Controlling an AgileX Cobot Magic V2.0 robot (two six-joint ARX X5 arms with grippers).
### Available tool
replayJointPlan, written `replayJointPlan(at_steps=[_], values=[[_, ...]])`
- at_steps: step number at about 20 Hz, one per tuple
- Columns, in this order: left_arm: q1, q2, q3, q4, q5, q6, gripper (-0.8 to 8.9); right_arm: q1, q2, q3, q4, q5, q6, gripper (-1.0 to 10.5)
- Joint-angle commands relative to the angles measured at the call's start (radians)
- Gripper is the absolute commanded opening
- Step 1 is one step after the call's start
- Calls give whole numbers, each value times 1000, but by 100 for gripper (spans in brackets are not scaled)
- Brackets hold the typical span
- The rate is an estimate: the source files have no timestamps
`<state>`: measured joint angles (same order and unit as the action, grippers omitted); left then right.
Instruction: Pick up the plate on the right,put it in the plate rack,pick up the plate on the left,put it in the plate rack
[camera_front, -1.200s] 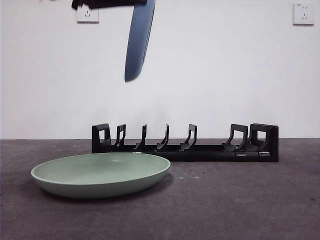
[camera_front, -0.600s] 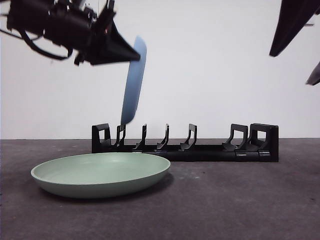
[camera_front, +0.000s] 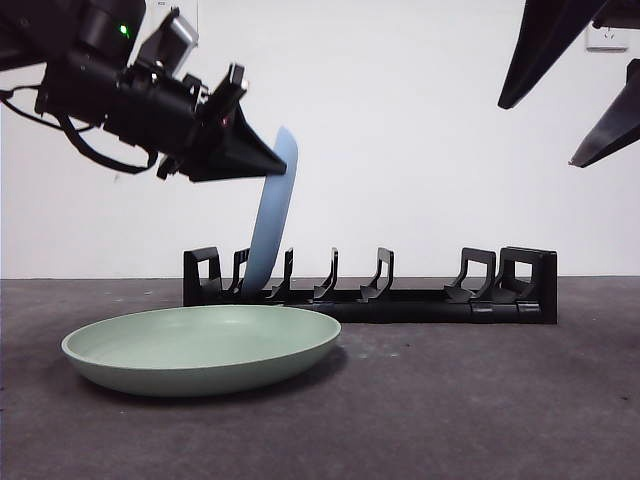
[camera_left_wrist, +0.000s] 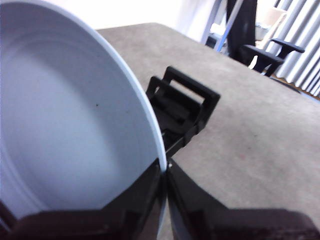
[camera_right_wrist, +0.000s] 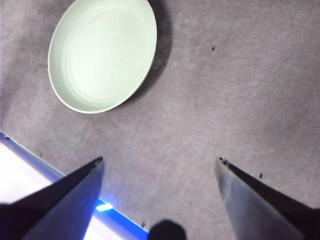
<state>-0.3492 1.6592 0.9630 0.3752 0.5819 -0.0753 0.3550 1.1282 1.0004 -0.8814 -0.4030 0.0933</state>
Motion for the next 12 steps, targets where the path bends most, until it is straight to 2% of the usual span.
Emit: replayJointPlan(at_steps=[1, 6, 9, 12], values=[[6, 18, 2, 7, -10, 10, -8, 7, 0, -9, 6, 12, 11, 378], [5, 21, 2, 7, -63, 17, -6, 8, 0, -9, 11, 38, 10, 378], [5, 21, 2, 7, -62, 19, 2, 8, 0, -9, 11, 48, 10, 378], [5, 21, 3, 8, -62, 20, 89, 8, 0, -9, 12, 48, 10, 378]])
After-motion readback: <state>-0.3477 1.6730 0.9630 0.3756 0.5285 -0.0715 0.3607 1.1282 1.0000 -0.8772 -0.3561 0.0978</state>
